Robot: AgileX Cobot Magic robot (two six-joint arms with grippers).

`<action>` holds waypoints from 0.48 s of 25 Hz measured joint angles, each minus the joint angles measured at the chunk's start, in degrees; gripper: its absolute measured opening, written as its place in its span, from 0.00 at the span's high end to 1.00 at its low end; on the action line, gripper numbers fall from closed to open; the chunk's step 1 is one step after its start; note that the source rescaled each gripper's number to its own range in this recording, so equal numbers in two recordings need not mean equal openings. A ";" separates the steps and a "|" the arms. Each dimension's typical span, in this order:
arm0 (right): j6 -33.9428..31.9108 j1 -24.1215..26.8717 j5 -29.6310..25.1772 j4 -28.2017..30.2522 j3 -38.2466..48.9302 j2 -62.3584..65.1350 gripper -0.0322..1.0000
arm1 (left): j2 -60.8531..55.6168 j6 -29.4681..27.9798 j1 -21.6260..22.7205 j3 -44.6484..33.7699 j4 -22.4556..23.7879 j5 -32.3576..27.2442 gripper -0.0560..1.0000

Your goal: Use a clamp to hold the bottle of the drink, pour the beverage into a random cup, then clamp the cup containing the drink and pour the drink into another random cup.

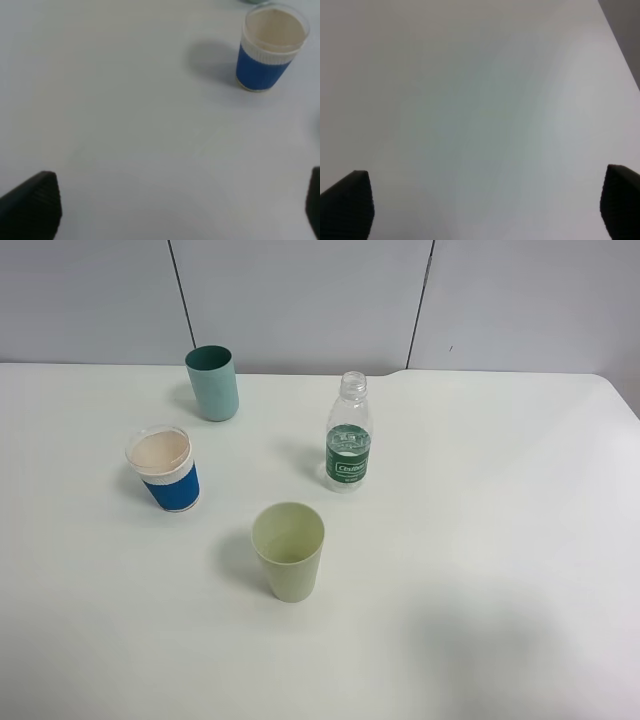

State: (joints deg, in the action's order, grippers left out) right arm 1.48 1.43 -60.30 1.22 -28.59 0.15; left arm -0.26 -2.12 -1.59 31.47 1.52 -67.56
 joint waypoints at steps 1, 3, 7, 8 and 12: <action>0.00 0.00 0.00 0.00 0.00 0.00 0.23 | 0.00 0.00 0.00 0.00 0.00 0.00 0.02; 0.00 0.00 0.00 0.00 0.00 0.00 0.23 | 0.00 0.00 0.00 0.00 0.00 0.00 0.02; 0.00 0.00 0.00 0.00 0.00 0.00 0.23 | 0.00 0.00 0.00 0.00 0.00 0.00 0.02; 0.00 0.00 0.00 0.00 0.00 0.00 0.23 | 0.00 0.00 0.00 0.00 0.00 0.00 0.02; 0.00 0.00 0.00 0.00 0.00 0.00 0.23 | 0.00 0.00 0.00 -0.42 0.00 3.30 0.02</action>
State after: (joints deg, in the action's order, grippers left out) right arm 1.48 1.43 -60.30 1.22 -28.59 0.15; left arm -0.26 -2.12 -1.59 31.04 1.52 -64.27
